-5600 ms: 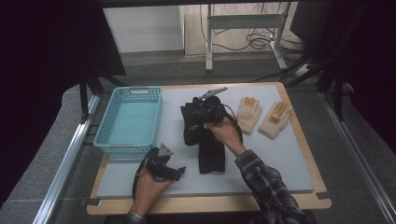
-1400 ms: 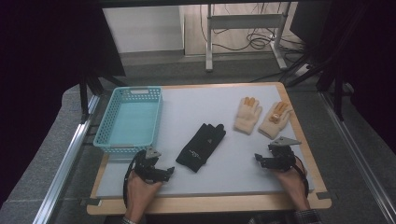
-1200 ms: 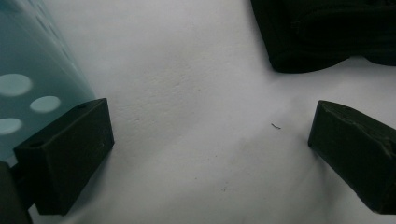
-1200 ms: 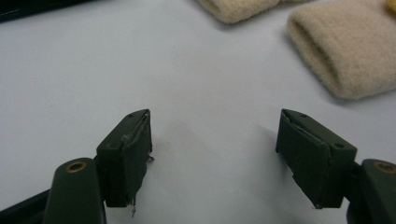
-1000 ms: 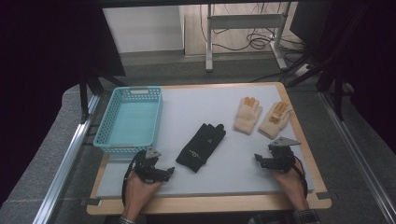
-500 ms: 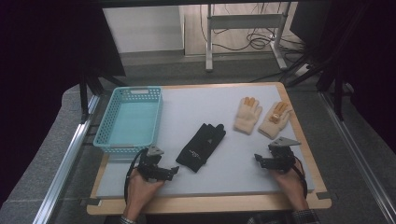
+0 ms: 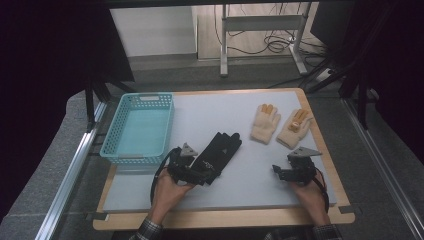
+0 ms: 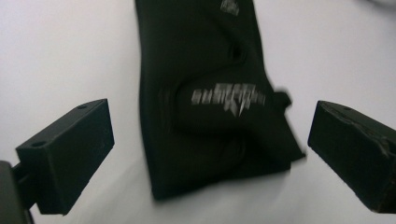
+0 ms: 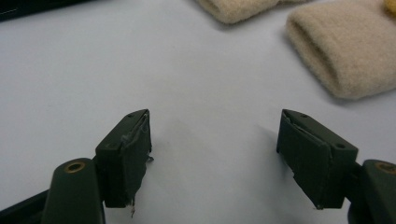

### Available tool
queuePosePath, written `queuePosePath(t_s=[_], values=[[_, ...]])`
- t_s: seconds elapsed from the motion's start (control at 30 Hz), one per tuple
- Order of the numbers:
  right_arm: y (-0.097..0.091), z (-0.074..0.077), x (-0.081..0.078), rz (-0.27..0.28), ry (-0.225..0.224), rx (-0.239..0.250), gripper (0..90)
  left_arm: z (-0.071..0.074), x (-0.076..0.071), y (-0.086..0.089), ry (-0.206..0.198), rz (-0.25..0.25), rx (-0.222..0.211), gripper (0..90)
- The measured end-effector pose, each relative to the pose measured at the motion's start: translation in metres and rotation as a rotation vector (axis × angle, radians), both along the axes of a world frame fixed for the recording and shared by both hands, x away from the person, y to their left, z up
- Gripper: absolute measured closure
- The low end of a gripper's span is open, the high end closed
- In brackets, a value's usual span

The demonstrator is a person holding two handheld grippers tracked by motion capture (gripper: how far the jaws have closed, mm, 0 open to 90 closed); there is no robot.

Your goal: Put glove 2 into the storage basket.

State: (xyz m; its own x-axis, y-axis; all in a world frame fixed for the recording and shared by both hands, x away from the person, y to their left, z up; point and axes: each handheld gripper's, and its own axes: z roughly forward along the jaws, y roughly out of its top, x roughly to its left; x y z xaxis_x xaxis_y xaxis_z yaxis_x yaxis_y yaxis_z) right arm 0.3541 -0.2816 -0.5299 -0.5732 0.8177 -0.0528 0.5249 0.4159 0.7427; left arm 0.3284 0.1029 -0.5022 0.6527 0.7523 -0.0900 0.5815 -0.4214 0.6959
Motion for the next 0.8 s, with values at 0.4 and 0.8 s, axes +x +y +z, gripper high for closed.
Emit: queuePosePath(t_s=[0.4,0.8], values=[[0.000,0.000,0.000,0.001,0.000,0.000,25.8,-0.007,0.051,-0.038,0.089,-0.015,0.052,0.0],[0.000,0.000,0.000,0.001,0.001,0.001,25.7,-0.027,0.057,-0.054,0.113,-0.051,0.174,0.0]])
